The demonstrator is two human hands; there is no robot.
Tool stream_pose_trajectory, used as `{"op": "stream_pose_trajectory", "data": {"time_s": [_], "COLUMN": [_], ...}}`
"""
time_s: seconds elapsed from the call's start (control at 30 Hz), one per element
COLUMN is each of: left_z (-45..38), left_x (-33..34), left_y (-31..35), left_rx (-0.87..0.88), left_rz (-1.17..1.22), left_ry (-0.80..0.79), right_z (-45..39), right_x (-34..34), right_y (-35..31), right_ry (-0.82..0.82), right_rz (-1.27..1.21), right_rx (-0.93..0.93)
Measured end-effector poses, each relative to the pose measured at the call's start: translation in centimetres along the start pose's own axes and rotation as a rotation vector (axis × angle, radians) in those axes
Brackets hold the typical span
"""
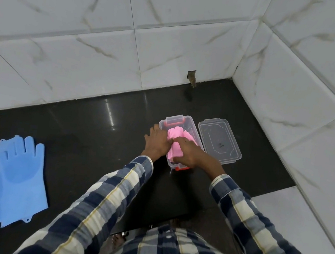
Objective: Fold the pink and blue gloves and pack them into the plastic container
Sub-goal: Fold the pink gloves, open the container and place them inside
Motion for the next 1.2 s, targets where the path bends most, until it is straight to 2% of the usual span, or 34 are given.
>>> {"op": "stream_pose_trajectory", "data": {"time_s": [0.13,0.33,0.5,0.7,0.87,1.0,1.2], "left_z": [0.0,0.3,0.6,0.9,1.1,0.9,1.5], "left_x": [0.1,0.3,-0.2,0.1,0.3,0.1,0.2], "left_y": [0.0,0.6,0.4,0.7,0.5,0.5,0.9], "left_rx": [0.050,0.102,0.092,0.136,0.126,0.138,0.128], "left_rz": [0.142,0.205,0.204,0.225,0.228,0.232,0.242], "left_ry": [0.014,0.003,0.021,0.013,0.044,0.035,0.055], "right_z": [-0.4,-1.8,-2.2,-2.3,-2.3,-3.2,-3.3], "right_x": [0.0,1.3,0.6,-0.6,3.1,2.8,1.3], "right_y": [-0.1,-0.1,-0.4,1.0,0.1,0.4,0.1], "right_ry": [-0.059,-0.069,-0.040,0.098,-0.024,-0.088,0.013], "right_rz": [-0.005,0.121,0.146,-0.052,0.153,0.226,0.279], "right_rx": [0.005,0.088,0.073,0.137,0.121,0.115,0.081]}}
Point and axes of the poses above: each hand's wrist, its own z-axis away from the middle knuckle, its own x-axis out of the palm, y = z × x, the point moved 8 cm from there along -z, towards the middle knuckle, and after that the axes turned 5 degrees about x, right-handed, at the moved point
